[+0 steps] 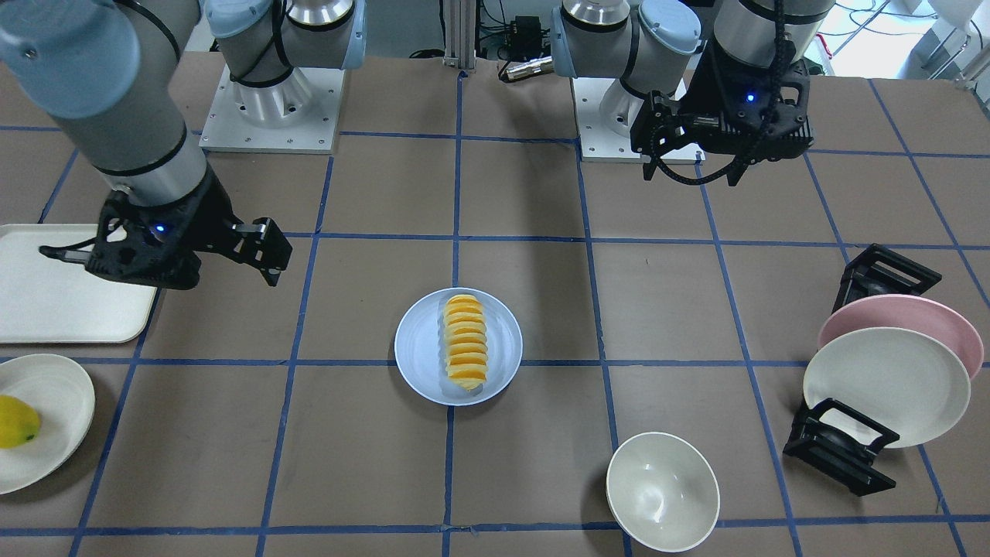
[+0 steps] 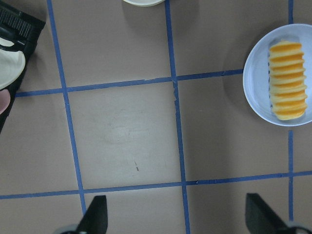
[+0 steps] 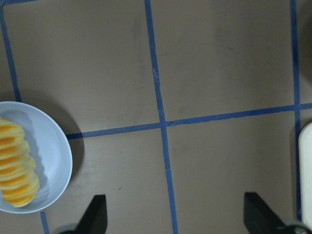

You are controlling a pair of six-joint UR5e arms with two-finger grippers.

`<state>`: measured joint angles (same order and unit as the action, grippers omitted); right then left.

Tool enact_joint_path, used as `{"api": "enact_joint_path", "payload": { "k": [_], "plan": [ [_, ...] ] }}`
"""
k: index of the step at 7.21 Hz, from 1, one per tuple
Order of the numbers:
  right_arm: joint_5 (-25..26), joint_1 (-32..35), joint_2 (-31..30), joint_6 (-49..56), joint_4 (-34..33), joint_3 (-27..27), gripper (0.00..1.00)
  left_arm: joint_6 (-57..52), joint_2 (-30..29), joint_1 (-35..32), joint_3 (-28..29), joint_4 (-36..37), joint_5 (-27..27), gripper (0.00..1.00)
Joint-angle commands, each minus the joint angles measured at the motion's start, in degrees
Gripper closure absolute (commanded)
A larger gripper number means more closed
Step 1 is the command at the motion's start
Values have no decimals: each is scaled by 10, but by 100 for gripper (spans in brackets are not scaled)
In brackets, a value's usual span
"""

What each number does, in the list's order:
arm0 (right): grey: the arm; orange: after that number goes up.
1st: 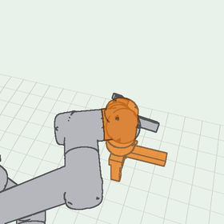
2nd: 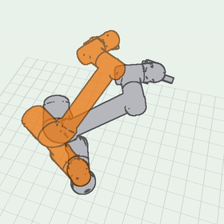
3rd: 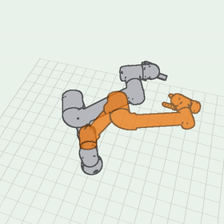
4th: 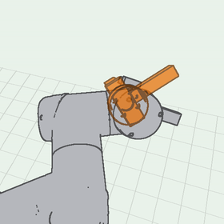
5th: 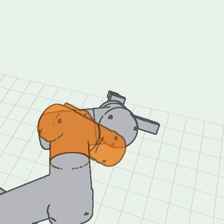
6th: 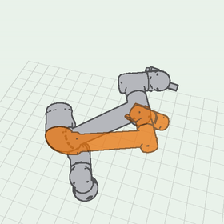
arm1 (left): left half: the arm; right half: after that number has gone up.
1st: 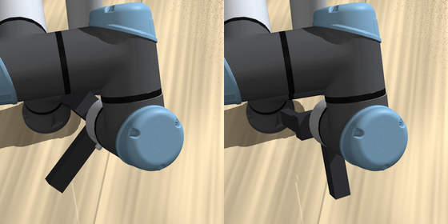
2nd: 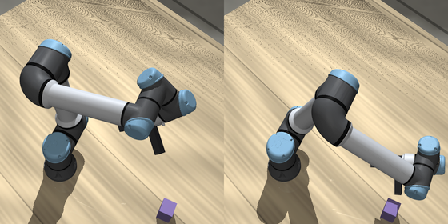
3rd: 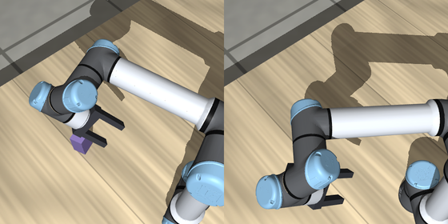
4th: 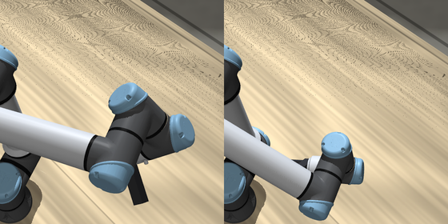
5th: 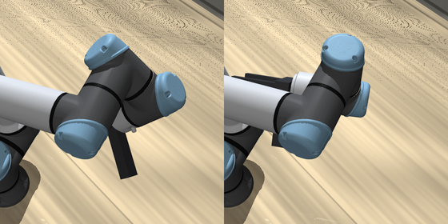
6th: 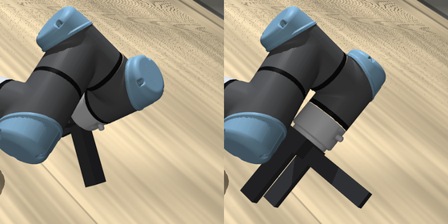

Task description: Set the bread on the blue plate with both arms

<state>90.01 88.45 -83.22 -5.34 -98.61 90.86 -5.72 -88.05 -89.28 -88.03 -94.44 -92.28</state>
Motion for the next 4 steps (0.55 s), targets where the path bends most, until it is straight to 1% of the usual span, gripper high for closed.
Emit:
{"api": "enact_joint_path", "payload": {
  "k": [1, 2, 3, 4],
  "plan": [
    [1, -7, -62, 9, 15, 5, 0, 0, 1, 0, 1, 2, 0, 0],
    [1, -7, -76, 9, 32, 7, 0, 0, 1, -1, 1, 3, 1, 0],
    [1, -7, -83, 9, 67, 7, 0, 0, 0, -1, 1, 3, 1, 0],
    [-1, -7, -84, 11, 74, 6, 0, 0, 0, 0, 1, 4, 0, 0]
  ]
}}
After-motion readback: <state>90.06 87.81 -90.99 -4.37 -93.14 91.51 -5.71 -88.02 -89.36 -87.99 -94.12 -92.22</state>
